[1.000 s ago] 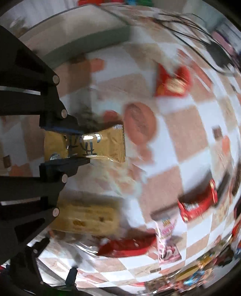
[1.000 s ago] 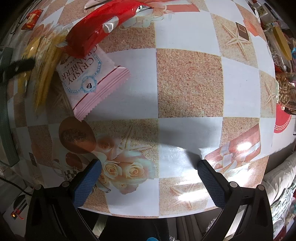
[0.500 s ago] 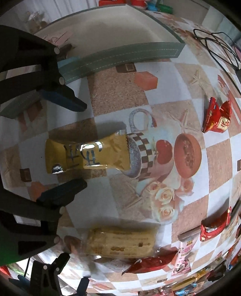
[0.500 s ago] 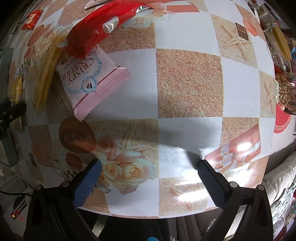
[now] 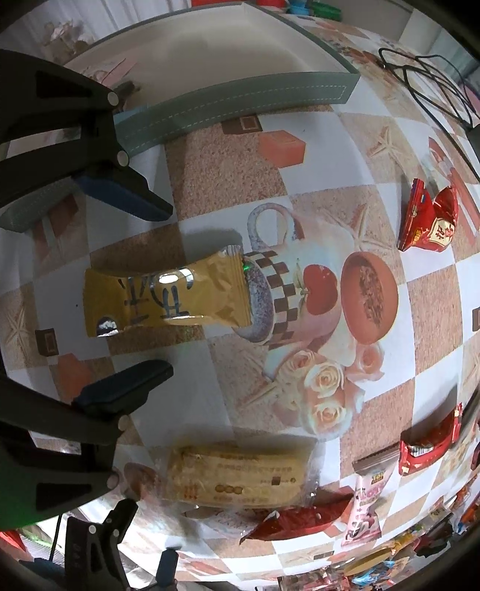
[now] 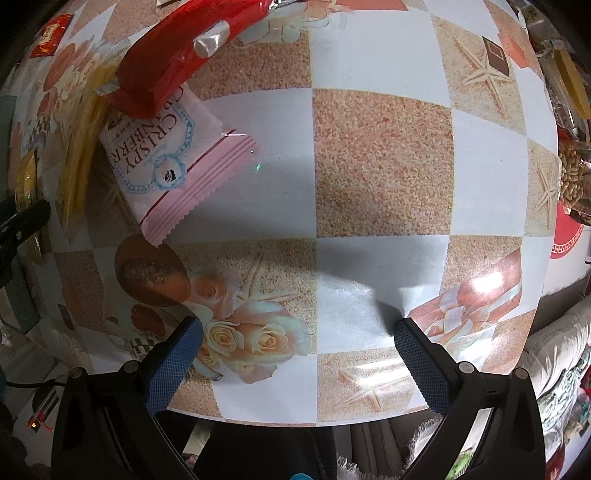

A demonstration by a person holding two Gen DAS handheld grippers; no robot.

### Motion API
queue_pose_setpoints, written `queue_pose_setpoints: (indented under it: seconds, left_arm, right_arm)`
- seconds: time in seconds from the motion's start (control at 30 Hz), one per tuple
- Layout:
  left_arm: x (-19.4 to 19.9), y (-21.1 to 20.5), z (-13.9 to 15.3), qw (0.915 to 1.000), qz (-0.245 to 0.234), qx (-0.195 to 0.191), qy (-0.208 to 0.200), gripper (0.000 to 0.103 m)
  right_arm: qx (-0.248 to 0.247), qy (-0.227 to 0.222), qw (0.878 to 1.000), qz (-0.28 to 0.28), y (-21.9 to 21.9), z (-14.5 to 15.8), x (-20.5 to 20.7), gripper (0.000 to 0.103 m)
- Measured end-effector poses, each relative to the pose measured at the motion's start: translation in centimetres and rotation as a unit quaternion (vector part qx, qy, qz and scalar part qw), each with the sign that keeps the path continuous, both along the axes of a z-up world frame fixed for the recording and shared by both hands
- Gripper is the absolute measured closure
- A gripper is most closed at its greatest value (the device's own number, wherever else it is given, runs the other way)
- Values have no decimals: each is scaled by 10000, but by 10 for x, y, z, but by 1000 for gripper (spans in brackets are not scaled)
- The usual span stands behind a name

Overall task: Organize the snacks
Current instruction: 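Center the left tool fingers around the gold foil packet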

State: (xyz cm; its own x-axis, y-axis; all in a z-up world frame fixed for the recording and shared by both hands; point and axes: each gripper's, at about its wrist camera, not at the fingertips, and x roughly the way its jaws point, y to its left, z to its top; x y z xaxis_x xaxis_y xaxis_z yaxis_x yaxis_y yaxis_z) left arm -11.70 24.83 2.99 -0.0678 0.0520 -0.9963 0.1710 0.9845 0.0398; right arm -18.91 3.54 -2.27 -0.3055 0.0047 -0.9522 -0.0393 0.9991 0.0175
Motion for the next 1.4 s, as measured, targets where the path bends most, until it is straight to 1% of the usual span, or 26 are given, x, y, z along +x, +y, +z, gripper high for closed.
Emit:
queue_pose_setpoints:
  seconds: [0.03,0.07,0.17,0.27,0.3,0.37,0.43,0.5,0.63,0.73,0.77,0.93,1.03,1.17,1.27,1.4]
  left_arm:
    - [-2,1,1,10000,5,-9,1,22]
    - [-6,8,-5,10000,5,-14,-4,22]
    - [-5,9,-5,10000,9,-10,-7,19]
    - [-4,16,-15,10000,26,-2,-26,10]
    - [-2,18,-23,10000,51,8,1,4]
    - [2,24,-32,9998,183,-52,72,0]
    - [3,28,-32,9995,263,-116,88,0]
    - [3,29,-30,9996,235,-113,60,0]
    - [3,30,-30,9996,230,-132,-15,0]
    - [-3,33,-27,9996,230,-144,-83,0]
    - [-7,34,-22,9996,225,-146,-99,0]
    - [-13,36,-23,9994,213,-164,-207,0]
    - [-18,37,-17,9992,199,-176,-301,0]
    - [-21,38,-15,9992,201,-178,-309,0]
    - [-22,39,-13,9992,195,-178,-299,0]
    - [-24,39,-11,9991,199,-183,-320,0]
  right_arm:
    - [-1,-24,10000,2,1,0,2,0]
    - [0,-50,10000,2,1,0,2,0]
    - [1,-97,10000,1,2,0,4,0]
    - [1,-99,10000,-2,2,-1,6,0]
    - [0,-97,10000,-5,2,-1,5,0]
    - [-1,-85,10000,-4,3,-2,7,0]
    - [4,-67,10000,-5,3,-1,6,0]
    - [3,-61,10000,-4,2,-2,0,0]
    - [5,-83,10000,-5,3,-2,1,0]
    - [4,-121,9999,-7,3,0,-2,0]
    - [5,-133,9999,-9,2,2,-5,0]
    - [4,-208,9998,-20,2,7,-13,0]
    - [4,-254,9997,-17,2,10,-17,0]
    - [13,-312,9995,-13,2,13,-20,0]
    - [14,-281,9996,-19,2,13,-20,0]
    - [10,-119,9999,-25,2,11,-15,0]
